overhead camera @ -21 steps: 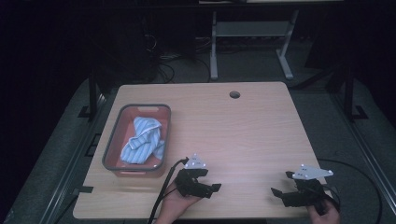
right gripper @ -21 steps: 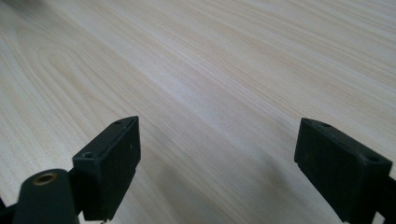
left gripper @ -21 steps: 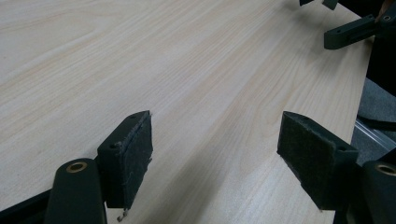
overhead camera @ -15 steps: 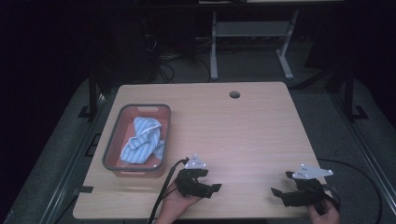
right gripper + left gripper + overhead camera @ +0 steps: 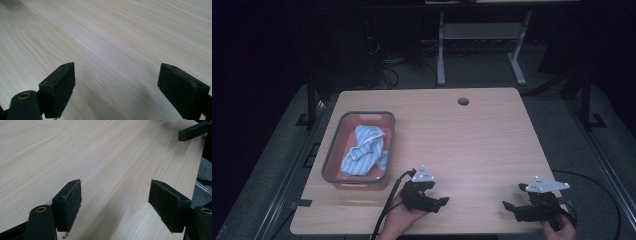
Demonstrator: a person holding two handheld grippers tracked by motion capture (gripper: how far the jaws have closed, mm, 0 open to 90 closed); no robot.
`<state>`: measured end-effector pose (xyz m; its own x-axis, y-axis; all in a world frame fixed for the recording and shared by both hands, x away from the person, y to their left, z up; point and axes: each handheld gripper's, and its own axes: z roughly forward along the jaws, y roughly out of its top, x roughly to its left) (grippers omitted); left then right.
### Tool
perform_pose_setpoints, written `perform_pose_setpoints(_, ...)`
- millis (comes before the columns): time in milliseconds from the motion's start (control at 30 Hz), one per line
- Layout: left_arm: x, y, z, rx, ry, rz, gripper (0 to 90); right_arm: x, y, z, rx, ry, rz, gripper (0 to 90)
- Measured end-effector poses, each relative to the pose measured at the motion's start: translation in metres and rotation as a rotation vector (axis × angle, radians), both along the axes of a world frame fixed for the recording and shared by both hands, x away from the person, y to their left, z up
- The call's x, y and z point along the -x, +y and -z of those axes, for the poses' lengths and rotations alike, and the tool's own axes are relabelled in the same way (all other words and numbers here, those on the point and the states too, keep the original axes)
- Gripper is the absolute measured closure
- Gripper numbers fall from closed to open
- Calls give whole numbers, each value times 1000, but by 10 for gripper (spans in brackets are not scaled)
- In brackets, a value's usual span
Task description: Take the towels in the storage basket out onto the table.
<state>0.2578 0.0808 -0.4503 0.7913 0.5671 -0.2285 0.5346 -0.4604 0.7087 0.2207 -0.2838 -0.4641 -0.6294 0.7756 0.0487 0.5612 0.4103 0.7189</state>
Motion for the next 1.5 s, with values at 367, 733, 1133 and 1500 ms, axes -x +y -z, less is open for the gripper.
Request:
perform_pose_setpoints(367,-11,-8,-24,-43,-18,24,250,-1,3,0,2,-2,6,139)
perform_pose_setpoints(733,-47,-5,-57,-117,27,-2,222,0,3,-1,7,-5,9,139)
perform_pose_setpoints(1133,-66,1,-70,-152,52,41,195,0,5,-3,6,-10,8,139)
perform_pose_setpoints(1500,-85,9,-88,-184,76,38,241,3,2,-5,0,-27,7,139)
